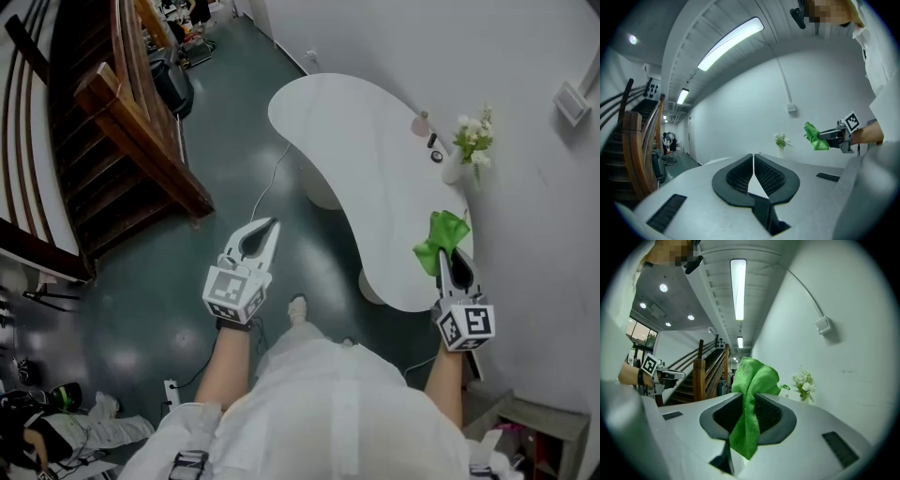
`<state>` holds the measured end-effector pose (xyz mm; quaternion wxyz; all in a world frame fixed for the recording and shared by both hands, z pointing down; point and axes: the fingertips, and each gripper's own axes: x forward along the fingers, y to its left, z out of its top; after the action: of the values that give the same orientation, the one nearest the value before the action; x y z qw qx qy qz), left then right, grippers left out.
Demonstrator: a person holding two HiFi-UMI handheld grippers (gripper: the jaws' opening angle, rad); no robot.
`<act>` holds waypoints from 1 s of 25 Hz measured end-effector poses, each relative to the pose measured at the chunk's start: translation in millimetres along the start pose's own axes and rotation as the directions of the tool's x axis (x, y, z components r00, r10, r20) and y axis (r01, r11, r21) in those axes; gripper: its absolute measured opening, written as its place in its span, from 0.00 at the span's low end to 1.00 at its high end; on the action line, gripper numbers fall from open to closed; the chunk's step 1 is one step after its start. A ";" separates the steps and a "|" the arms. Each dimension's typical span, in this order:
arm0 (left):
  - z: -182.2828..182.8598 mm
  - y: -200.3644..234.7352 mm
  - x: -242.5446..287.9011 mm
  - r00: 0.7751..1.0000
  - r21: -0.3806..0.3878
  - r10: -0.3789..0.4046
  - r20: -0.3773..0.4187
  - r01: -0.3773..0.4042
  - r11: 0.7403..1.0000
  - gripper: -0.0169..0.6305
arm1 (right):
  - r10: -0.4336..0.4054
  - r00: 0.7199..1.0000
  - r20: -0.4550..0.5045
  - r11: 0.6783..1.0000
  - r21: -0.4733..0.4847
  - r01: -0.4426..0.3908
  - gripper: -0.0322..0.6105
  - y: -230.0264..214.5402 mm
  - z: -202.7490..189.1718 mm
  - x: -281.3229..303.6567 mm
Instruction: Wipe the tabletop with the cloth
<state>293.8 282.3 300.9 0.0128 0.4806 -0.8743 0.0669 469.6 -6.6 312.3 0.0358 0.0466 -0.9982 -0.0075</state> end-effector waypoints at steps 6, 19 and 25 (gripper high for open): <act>-10.8 54.9 7.6 1.000 -0.013 0.027 -0.005 -0.027 1.000 0.06 | 0.025 1.000 0.001 1.000 -0.010 -0.025 0.17 25.7 3.2 55.3; -24.2 257.9 41.6 0.997 -0.009 0.077 0.026 -0.076 0.997 0.06 | 0.027 0.999 0.026 0.998 -0.050 -0.025 0.17 105.7 34.8 250.5; -43.9 310.5 44.4 0.996 -0.047 0.092 0.012 -0.091 0.995 0.06 | 0.047 0.999 -0.022 0.997 -0.052 -0.048 0.17 135.7 27.8 302.2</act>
<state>6.6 415.1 315.7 0.0144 0.4401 -0.8968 0.0438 155.0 100.5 308.5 0.0474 0.0221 -0.9981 -0.0326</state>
